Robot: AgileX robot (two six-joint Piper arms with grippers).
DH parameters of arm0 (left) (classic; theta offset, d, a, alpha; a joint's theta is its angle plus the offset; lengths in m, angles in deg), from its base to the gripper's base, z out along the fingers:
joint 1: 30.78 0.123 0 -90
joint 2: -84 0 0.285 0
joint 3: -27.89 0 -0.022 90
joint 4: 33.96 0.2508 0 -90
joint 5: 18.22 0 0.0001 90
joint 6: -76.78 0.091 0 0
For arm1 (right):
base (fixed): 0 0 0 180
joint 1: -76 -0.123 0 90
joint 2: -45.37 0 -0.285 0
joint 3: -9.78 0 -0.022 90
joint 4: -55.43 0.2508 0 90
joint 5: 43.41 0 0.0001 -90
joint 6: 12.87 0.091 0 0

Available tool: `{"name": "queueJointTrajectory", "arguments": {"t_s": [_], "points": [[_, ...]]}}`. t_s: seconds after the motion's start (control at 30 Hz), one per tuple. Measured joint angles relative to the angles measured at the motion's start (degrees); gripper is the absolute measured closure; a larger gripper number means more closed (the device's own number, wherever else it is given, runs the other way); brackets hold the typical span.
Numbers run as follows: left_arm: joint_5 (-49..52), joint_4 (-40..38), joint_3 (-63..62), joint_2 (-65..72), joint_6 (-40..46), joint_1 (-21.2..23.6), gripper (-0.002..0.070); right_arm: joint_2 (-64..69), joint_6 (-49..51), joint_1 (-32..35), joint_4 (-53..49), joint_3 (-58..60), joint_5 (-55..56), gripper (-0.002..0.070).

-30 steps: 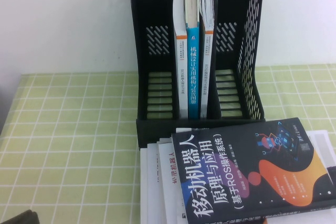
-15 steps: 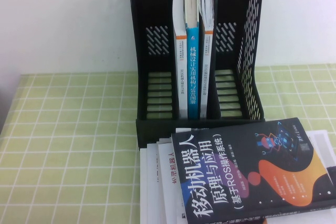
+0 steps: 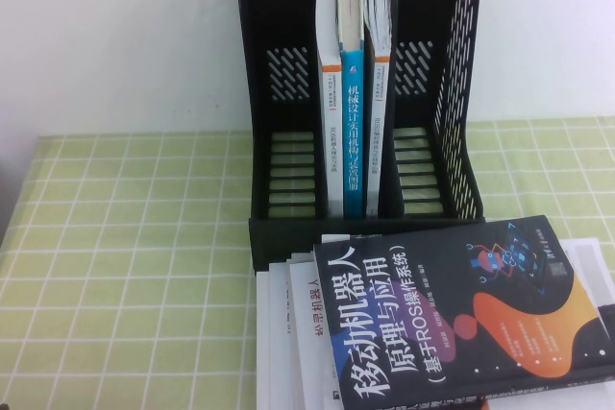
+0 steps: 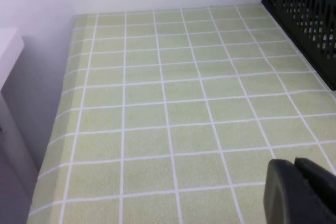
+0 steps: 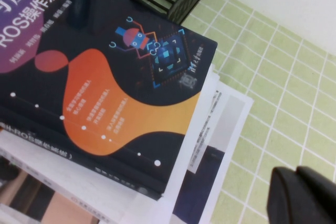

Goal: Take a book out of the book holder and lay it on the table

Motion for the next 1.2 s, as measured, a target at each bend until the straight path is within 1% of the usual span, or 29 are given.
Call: {"name": "queueJointTrajectory", "arguments": {"t_s": [0.13, 0.67, 0.77, 1.07, 1.13, 1.2], "points": [[0.0, -1.2, 0.0, 0.0, 3.1, 0.0, 0.0678, 0.0, 0.0, 0.0, 0.0, 0.0, -0.1, 0.0678], [-0.1, -1.7, 0.0, 0.0, 3.3, 0.0, 0.0678, 0.0, 0.0, 0.0, 0.0, 0.0, -0.1, 0.0678], [-0.1, -1.7, 0.0, 0.0, 3.3, 0.0, 0.0678, -1.8, 0.0, 0.5, 0.0, 0.5, -0.1, 0.0678], [-0.1, -2.0, 0.0, 0.0, 3.3, 0.1, 0.0678, -19.7, 0.6, 8.8, 0.6, 6.6, 0.6, 0.0678], [-0.1, -2.0, 0.0, 0.0, 3.3, 0.1, 0.0678, -23.5, 2.1, 11.2, 3.5, 9.5, 2.9, 0.0678], [-0.1, -2.0, 0.0, 0.0, 3.3, 0.1, 0.0678, -25.7, 2.8, 13.7, 8.7, 12.9, 6.0, 0.0678]]}}
